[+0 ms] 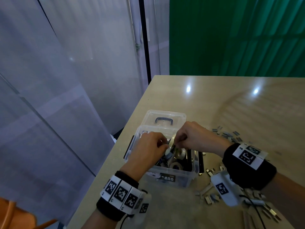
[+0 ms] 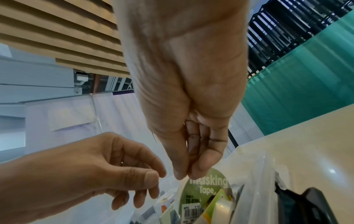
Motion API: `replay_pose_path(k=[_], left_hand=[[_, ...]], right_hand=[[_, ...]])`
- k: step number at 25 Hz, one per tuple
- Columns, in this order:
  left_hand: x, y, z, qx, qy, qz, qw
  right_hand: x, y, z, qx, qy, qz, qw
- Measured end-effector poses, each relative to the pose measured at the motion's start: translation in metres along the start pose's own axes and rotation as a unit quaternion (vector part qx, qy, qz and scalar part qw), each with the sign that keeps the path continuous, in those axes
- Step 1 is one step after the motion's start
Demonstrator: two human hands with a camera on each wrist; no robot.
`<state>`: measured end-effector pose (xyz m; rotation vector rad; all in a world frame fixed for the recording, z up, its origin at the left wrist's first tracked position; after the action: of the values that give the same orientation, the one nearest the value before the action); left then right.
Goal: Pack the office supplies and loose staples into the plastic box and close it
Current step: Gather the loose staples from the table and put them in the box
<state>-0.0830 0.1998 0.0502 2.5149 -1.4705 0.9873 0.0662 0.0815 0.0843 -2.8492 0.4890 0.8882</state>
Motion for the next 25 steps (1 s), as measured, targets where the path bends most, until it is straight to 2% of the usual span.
replay_pose_path(k=[4, 7, 13, 16, 18, 21, 25], left_hand=[[0.021, -0.013, 0.010, 0.011, 0.012, 0.015, 1.000], [0.047, -0.023, 0.025, 0.002, 0.021, 0.036, 0.999], [0.116, -0.033, 0.072, -0.059, 0.013, 0.078, 0.995], [0.146, -0.031, 0.101, -0.112, 0.004, 0.089, 0.990], [0.154, -0.026, 0.123, -0.156, -0.010, 0.082, 0.984], [0.152, -0.015, 0.158, -0.218, -0.047, 0.037, 0.974], [0.136, -0.004, 0.195, -0.256, -0.117, -0.030, 0.959]], right_hand=[[0.012, 0.015, -0.021, 0.019, -0.005, -0.003, 1.000], [0.040, 0.038, -0.043, 0.034, -0.014, 0.024, 0.999], [0.097, 0.093, -0.069, 0.042, -0.001, 0.089, 0.995], [0.123, 0.115, -0.076, 0.049, -0.017, 0.120, 0.991], [0.141, 0.126, -0.072, 0.035, -0.025, 0.147, 0.988], [0.177, 0.133, -0.059, 0.004, -0.009, 0.170, 0.985], [0.215, 0.132, -0.034, -0.006, 0.039, 0.216, 0.976]])
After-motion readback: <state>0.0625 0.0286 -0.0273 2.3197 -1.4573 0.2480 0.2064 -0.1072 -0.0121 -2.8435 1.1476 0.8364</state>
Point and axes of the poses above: each hand's wrist, its own y-axis away from the middle knuckle, its own z-axis out of the palm, x = y × z, the point moved 1 cm from there along -y, towards the middle knuckle, and after that the axes turned 6 degrees about x, right-handed, at the moved point
